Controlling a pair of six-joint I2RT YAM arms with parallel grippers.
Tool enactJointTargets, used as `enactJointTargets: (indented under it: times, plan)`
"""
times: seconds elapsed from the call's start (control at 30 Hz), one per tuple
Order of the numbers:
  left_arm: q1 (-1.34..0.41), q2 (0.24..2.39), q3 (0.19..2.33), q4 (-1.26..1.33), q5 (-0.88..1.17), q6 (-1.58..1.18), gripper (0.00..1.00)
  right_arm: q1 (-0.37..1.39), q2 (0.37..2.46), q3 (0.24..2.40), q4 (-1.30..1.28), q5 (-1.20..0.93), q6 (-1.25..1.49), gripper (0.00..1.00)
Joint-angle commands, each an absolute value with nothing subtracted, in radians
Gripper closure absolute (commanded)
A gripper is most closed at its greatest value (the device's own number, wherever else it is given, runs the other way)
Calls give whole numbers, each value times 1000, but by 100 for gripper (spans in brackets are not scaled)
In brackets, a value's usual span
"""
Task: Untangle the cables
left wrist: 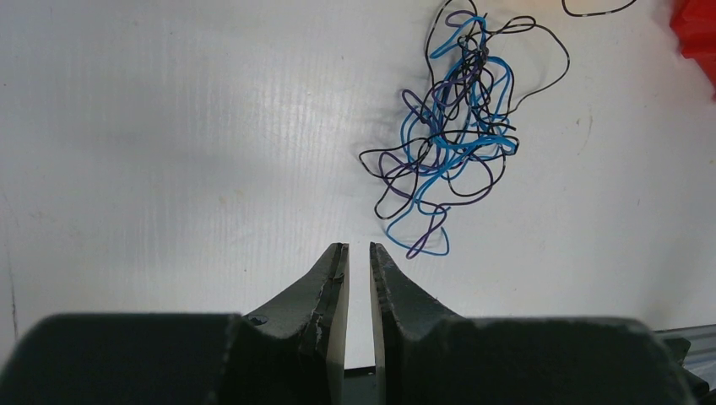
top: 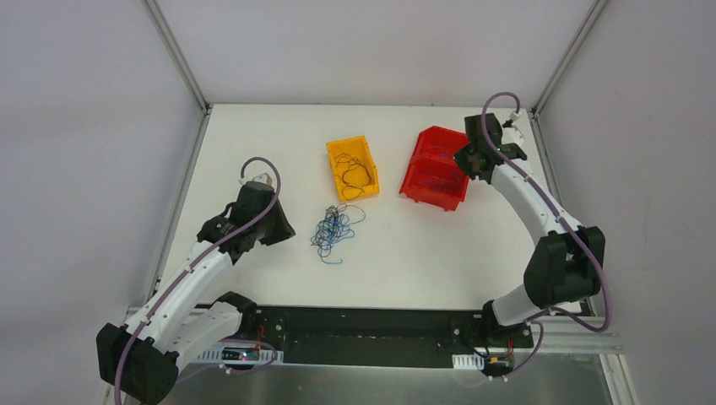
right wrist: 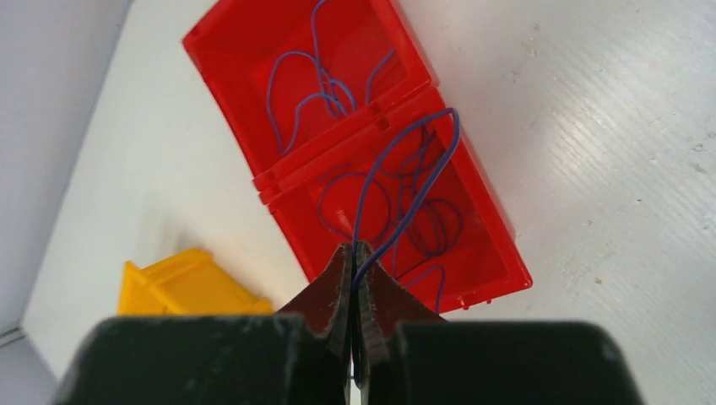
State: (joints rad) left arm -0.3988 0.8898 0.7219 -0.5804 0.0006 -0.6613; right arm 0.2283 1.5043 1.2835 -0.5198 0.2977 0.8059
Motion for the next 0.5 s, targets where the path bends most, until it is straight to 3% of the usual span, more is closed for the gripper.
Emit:
enactJointTargets:
  times: [0.0, 0.47]
  plan:
    - [-402, 907, 769, -574, 18, -647, 84, 293, 1575, 1302, -507, 520, 741, 100]
    - [-402, 937, 792, -571, 22, -656, 84, 342, 1921, 1516, -721, 442, 1008, 100]
